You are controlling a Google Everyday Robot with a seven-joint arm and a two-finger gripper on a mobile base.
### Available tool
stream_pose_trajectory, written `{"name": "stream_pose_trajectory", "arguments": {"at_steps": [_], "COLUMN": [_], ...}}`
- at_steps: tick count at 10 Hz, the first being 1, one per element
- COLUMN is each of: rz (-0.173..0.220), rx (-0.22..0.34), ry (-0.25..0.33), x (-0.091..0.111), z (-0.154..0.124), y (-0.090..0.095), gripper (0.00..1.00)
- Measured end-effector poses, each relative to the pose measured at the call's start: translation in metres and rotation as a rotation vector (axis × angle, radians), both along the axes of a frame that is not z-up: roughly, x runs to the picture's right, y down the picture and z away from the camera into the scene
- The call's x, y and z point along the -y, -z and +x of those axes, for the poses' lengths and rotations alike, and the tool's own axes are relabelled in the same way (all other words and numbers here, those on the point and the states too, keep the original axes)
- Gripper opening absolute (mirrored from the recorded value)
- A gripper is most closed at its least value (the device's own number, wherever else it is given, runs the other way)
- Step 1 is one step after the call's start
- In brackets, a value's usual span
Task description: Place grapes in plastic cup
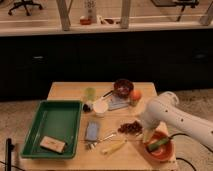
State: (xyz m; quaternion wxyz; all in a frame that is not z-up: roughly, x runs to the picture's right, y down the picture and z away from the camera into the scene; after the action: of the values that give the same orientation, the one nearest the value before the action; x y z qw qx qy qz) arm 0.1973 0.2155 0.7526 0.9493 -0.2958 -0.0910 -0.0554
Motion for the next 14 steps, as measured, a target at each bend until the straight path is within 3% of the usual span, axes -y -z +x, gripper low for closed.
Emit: {"name": "stream_pose_trajectory", "arguments": {"at_steps": [8,14], "rz": [-0.042,-0.104], "rx": [0.061,0.049], "ry": [-0.020,-0.050], "x": [0.005,-0.009], "z": [-0.027,-0.037], "y": [-0.019,-0.061], "gripper": [0.80,0.80]}}
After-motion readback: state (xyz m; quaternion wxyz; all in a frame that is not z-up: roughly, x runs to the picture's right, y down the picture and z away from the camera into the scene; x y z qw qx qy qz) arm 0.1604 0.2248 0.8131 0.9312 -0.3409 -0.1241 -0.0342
